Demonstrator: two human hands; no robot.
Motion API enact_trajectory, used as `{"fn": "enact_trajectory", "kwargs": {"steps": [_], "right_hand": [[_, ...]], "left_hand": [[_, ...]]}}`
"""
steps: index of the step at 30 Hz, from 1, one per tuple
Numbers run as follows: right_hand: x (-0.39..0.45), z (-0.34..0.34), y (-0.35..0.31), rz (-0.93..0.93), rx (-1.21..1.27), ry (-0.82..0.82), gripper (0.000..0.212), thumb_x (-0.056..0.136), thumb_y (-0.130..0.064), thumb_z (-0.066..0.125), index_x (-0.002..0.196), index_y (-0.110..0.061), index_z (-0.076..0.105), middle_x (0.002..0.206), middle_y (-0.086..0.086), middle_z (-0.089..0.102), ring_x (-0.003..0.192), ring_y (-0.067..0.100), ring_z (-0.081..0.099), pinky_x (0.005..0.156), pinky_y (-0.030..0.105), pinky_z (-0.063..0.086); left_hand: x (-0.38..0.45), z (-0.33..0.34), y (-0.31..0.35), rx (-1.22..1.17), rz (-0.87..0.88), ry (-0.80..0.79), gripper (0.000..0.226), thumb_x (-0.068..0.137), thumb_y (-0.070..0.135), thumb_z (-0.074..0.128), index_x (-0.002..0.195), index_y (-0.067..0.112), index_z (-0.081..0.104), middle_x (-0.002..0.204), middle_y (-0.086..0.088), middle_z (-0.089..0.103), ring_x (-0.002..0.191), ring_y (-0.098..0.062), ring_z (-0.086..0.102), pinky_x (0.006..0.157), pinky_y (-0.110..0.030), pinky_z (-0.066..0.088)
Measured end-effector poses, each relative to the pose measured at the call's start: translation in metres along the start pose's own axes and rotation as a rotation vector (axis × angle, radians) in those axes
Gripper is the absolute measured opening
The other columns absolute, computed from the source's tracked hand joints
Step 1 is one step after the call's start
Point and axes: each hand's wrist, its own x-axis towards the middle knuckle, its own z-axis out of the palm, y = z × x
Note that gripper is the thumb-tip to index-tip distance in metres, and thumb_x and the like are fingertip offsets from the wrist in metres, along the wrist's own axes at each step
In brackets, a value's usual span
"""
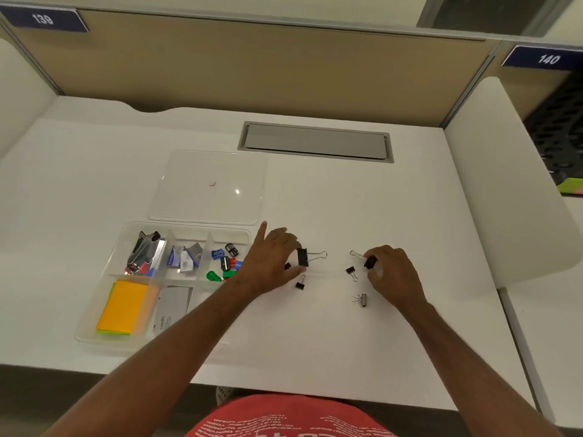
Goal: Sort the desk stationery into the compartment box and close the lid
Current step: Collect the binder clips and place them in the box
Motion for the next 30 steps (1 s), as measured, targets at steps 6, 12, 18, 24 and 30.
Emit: {"fn": "enact_trajectory", "kwargs": {"steps": [6, 12, 18, 24, 30], "right_hand": [[0.004, 0.017, -0.016, 0.149, 0.086, 0.040, 0.011, 0.088, -0.028, 0.060, 0.098, -0.029, 0.065, 0.089, -0.011, 0.065, 0.093, 0.017, 0.055, 0.071, 0.034, 0.049], [0.004, 0.025, -0.033, 0.153, 0.103, 0.136, 0.018, 0.092, -0.033, 0.049, 0.096, -0.031, 0.067, 0.087, -0.012, 0.067, 0.093, 0.018, 0.055, 0.071, 0.036, 0.049], [-0.004, 0.031, -0.083, 0.119, 0.342, 0.223, 0.016, 0.092, -0.028, 0.052, 0.088, -0.031, 0.068, 0.081, -0.012, 0.070, 0.085, 0.013, 0.065, 0.078, 0.035, 0.051], [-0.010, 0.038, -0.153, 0.024, 0.444, 0.250, 0.016, 0.091, -0.028, 0.054, 0.086, -0.030, 0.069, 0.084, -0.019, 0.071, 0.085, 0.004, 0.064, 0.082, 0.028, 0.047], [-0.028, 0.057, -0.211, -0.092, 0.464, 0.174, 0.017, 0.090, -0.027, 0.057, 0.097, -0.030, 0.072, 0.085, -0.025, 0.068, 0.086, 0.003, 0.061, 0.072, 0.021, 0.047]], "left_hand": [[-0.035, -0.019, -0.019, -0.104, -0.076, 0.091, 0.050, 0.088, 0.056, 0.062, 0.123, 0.021, 0.061, 0.131, 0.004, 0.060, 0.140, -0.022, 0.041, 0.122, -0.054, 0.011], [-0.073, -0.038, -0.046, -0.176, -0.163, 0.166, 0.049, 0.086, 0.056, 0.065, 0.122, 0.022, 0.061, 0.135, 0.003, 0.059, 0.140, -0.021, 0.041, 0.122, -0.053, 0.012], [-0.123, -0.049, -0.094, -0.303, -0.260, 0.211, 0.055, 0.084, 0.053, 0.069, 0.128, 0.021, 0.060, 0.139, 0.003, 0.057, 0.143, -0.019, 0.037, 0.123, -0.050, 0.015], [-0.160, -0.052, -0.129, -0.244, -0.192, 0.189, 0.054, 0.081, 0.067, 0.057, 0.118, 0.028, 0.065, 0.145, 0.005, 0.050, 0.148, -0.017, 0.026, 0.123, -0.052, 0.009], [-0.171, -0.039, -0.127, -0.214, -0.123, 0.065, 0.051, 0.079, 0.073, 0.056, 0.114, 0.037, 0.063, 0.156, 0.006, 0.038, 0.152, -0.014, 0.010, 0.123, -0.053, -0.001]]}}
